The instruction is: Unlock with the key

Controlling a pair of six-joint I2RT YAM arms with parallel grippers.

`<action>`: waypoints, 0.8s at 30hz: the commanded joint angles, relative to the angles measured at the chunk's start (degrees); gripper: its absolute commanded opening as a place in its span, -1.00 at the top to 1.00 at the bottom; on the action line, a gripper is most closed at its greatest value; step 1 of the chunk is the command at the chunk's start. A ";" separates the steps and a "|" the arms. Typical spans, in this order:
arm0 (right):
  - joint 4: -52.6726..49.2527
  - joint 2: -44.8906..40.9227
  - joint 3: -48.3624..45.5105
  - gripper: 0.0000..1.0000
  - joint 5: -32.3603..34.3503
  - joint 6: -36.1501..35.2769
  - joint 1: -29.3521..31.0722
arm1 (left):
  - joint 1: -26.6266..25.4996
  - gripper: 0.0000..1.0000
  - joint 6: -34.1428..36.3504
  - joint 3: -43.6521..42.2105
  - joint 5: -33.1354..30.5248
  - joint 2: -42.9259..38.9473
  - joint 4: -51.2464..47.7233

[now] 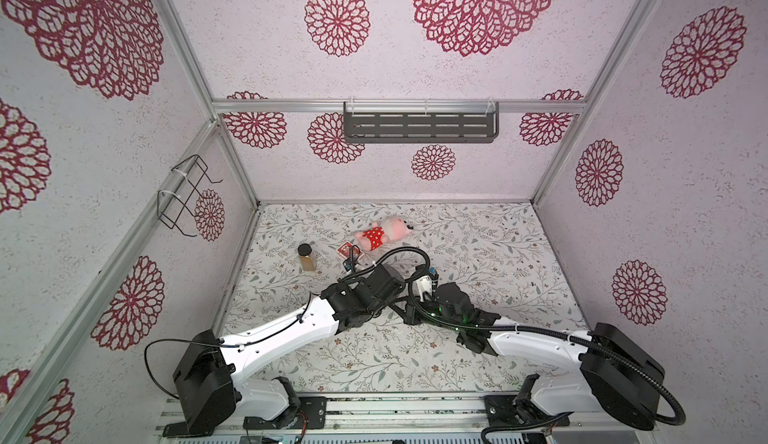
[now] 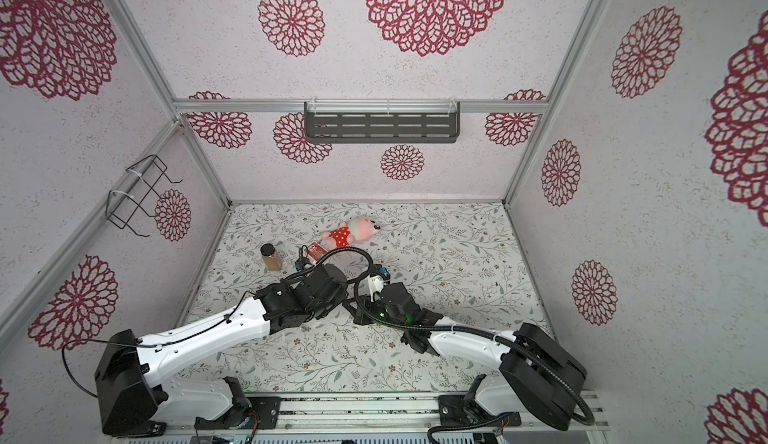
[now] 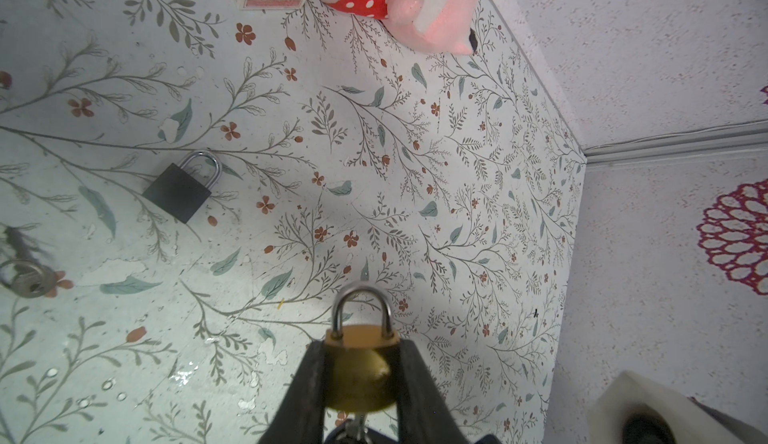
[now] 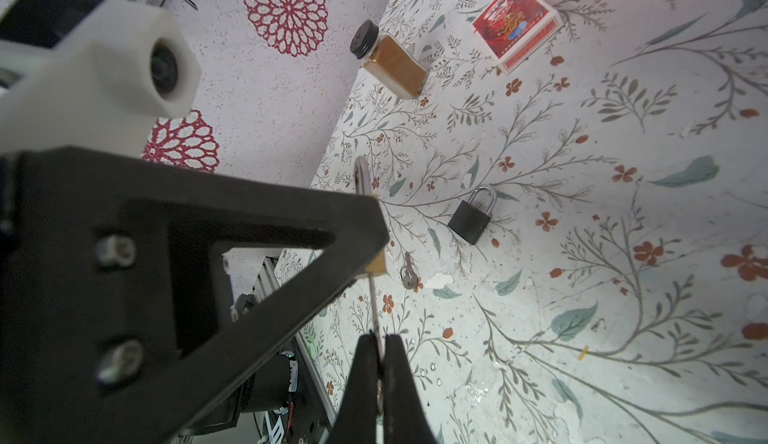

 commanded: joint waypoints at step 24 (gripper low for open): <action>-3.26 -1.81 4.97 1.00 -8.12 2.01 -5.38 | -1.37 1.00 2.63 3.23 -6.28 0.84 -7.02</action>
